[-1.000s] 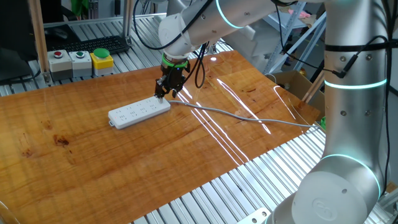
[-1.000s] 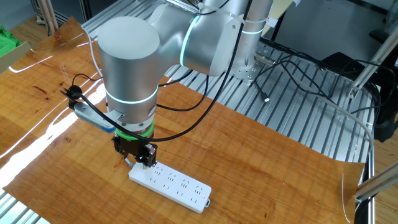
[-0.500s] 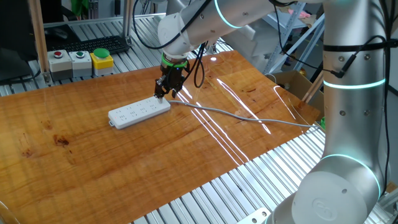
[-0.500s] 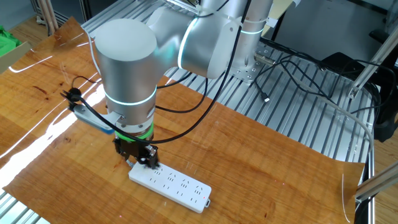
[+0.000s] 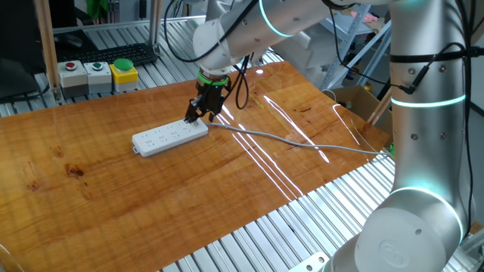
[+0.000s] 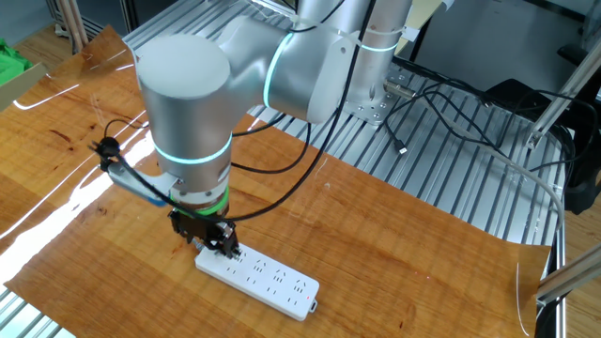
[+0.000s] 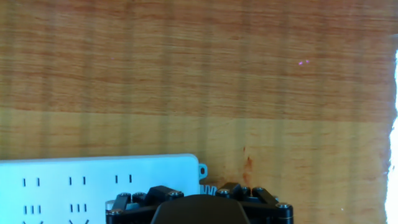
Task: Turn off the power strip by pressing the button
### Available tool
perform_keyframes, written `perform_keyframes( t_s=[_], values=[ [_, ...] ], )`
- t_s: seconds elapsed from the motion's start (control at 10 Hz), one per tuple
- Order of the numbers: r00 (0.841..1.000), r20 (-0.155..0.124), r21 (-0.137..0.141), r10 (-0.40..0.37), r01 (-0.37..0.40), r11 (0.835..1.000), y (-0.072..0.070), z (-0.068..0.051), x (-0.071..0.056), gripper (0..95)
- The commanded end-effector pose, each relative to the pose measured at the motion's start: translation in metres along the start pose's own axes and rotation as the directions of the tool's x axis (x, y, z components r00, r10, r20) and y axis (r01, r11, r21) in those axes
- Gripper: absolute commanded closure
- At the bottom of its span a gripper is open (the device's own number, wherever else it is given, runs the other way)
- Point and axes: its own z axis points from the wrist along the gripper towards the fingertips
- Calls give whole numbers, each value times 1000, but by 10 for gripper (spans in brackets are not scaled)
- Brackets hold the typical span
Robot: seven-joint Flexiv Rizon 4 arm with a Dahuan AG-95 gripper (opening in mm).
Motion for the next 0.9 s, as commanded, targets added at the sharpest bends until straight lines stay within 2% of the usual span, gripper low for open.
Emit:
perform_keyframes(
  t_s=[0.1, 0.3, 0.6, 0.7, 0.9],
  values=[
    [1000, -4, -2, 0, 0, 1000, -2, -5, 6, 380],
    [1000, -10, 7, 3, -3, 1000, -1, -12, 9, 380],
    [1000, -10, 0, 6, -6, 1000, -1, -13, 10, 380],
    [1000, -10, -19, 18, -18, 1000, 0, -14, 11, 380],
    [1000, -8, -26, 27, -27, 999, 2, -16, 11, 380]
  ],
)
